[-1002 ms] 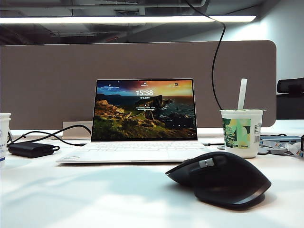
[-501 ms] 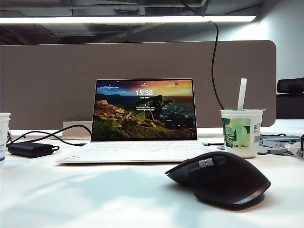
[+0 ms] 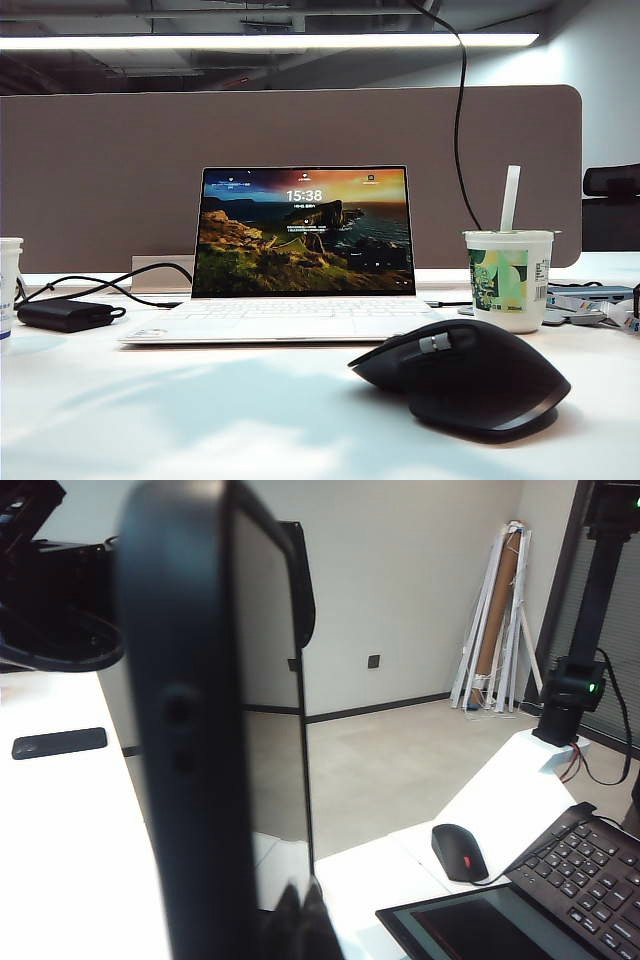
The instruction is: Pick up the black phone, pick up the charger plug, insert the charger plug into the phone's charging port, and finally place the connected phone back on the desk.
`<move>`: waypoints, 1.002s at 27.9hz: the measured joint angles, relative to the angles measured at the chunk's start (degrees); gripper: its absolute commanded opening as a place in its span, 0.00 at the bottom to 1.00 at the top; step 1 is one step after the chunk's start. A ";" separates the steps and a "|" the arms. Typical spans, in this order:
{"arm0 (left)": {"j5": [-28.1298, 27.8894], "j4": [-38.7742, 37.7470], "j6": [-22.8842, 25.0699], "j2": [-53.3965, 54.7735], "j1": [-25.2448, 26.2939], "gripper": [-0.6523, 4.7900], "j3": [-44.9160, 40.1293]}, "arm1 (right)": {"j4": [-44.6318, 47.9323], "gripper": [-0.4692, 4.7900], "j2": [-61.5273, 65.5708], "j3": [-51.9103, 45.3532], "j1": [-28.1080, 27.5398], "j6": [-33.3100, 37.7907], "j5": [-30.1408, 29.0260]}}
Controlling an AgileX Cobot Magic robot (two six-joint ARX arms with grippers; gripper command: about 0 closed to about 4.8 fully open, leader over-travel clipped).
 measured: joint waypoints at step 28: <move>0.07 0.02 -1.42 0.07 -0.02 0.11 0.00 | 0.83 0.08 2.05 -0.02 6.88 -4.57 0.22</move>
